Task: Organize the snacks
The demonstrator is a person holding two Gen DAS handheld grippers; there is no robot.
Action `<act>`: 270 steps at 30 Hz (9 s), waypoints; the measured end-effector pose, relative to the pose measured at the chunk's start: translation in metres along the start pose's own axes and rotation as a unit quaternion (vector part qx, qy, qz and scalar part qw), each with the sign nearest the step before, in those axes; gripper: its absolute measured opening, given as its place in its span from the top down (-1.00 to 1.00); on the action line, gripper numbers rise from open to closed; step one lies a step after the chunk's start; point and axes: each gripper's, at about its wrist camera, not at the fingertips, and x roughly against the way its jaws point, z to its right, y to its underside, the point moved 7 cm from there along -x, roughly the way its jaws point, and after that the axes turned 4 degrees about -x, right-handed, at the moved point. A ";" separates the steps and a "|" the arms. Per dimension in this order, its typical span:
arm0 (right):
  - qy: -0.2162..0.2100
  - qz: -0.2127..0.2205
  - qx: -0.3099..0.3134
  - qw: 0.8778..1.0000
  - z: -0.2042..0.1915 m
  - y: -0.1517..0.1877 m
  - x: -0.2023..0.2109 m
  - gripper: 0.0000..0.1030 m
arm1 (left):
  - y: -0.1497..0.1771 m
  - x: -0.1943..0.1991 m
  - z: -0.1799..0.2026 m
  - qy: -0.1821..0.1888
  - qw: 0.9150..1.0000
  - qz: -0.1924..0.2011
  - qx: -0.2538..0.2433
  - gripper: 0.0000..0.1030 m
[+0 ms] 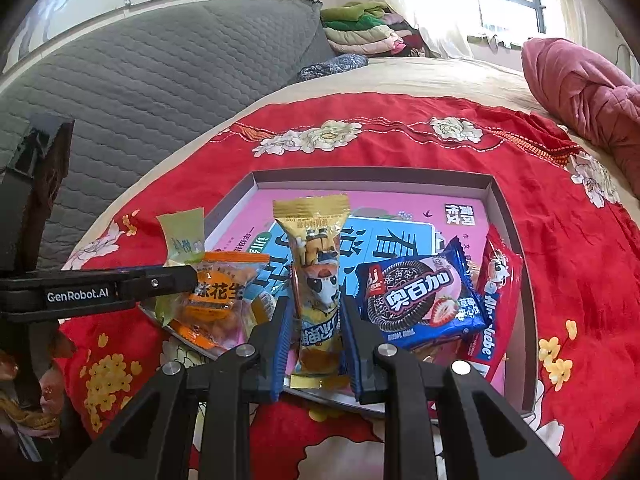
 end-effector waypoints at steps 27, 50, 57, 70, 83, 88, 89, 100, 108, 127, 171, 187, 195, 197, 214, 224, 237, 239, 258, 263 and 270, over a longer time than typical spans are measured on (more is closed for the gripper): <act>0.012 0.000 -0.001 1.000 0.007 -0.001 -0.001 0.52 | -0.001 -0.009 0.021 0.012 1.000 -0.004 -0.017 0.14; 0.015 -0.002 -0.014 1.000 0.019 -0.001 -0.004 0.52 | -0.002 -0.014 0.031 0.019 1.000 -0.006 -0.022 0.14; 0.005 -0.001 -0.021 1.000 0.017 -0.002 -0.002 0.46 | -0.002 -0.014 0.029 0.019 1.000 -0.005 -0.020 0.10; -0.001 0.009 -0.013 1.000 0.009 -0.005 0.002 0.26 | -0.003 -0.013 0.021 0.019 1.000 -0.003 -0.012 0.07; -0.003 0.024 -0.011 1.000 0.007 -0.010 0.011 0.07 | -0.001 -0.014 0.012 0.014 1.000 -0.011 0.000 0.04; 0.001 0.033 -0.016 0.999 0.010 -0.013 0.015 0.03 | -0.001 -0.012 0.013 0.010 1.000 -0.009 -0.006 0.00; 0.001 0.034 -0.017 0.999 0.010 -0.013 0.016 0.01 | -0.001 -0.012 0.013 0.011 1.000 -0.009 -0.006 -0.02; 0.011 0.040 -0.028 0.999 0.018 -0.012 0.030 -0.09 | 0.001 -0.003 0.016 0.026 1.000 -0.009 -0.009 -0.09; 0.032 0.028 -0.058 0.997 0.037 0.003 0.048 -0.10 | 0.009 0.006 0.020 0.040 0.999 -0.015 -0.012 -0.10; 0.090 -0.032 -0.019 0.995 0.047 0.022 0.014 -0.10 | 0.025 -0.010 0.035 0.012 0.998 -0.031 -0.048 -0.10; 0.115 0.055 -0.060 0.990 0.011 0.018 0.120 -0.73 | 0.030 0.077 0.041 0.020 0.996 0.020 -0.085 -0.38; 0.112 0.020 -0.094 0.989 -0.002 0.062 0.130 -0.85 | 0.083 0.085 0.045 0.003 0.995 -0.016 -0.101 -0.44; 0.114 0.010 -0.080 0.990 -0.007 0.067 0.121 -0.85 | 0.089 0.080 0.043 -0.009 0.995 -0.021 -0.100 -0.43; 0.114 0.011 -0.078 0.990 -0.007 0.067 0.120 -0.85 | 0.090 0.079 0.044 -0.010 0.994 -0.021 -0.102 -0.43; 0.117 0.008 -0.084 0.990 -0.005 0.070 0.118 -0.85 | 0.094 0.075 0.042 -0.012 0.994 -0.034 -0.102 -0.43; 0.119 0.009 -0.086 0.989 -0.003 0.069 0.119 -0.85 | 0.094 0.074 0.041 -0.012 0.994 -0.036 -0.100 -0.43; 0.120 0.011 -0.084 0.989 -0.003 0.068 0.120 -0.85 | 0.095 0.073 0.042 -0.012 0.994 -0.037 -0.100 -0.43; 0.120 0.011 -0.085 0.989 -0.003 0.068 0.120 -0.85 | 0.095 0.073 0.042 -0.012 0.994 -0.037 -0.100 -0.43; 0.120 0.013 -0.083 0.989 -0.004 0.066 0.122 -0.85 | 0.095 0.071 0.040 -0.015 0.994 -0.042 -0.101 -0.43; 0.125 0.017 -0.071 0.989 -0.006 0.064 0.123 -0.85 | 0.095 0.071 0.039 -0.019 0.994 -0.042 -0.102 -0.43; 0.124 0.021 -0.068 0.990 -0.007 0.064 0.124 -0.85 | 0.094 0.070 0.038 -0.021 0.994 -0.043 -0.102 -0.43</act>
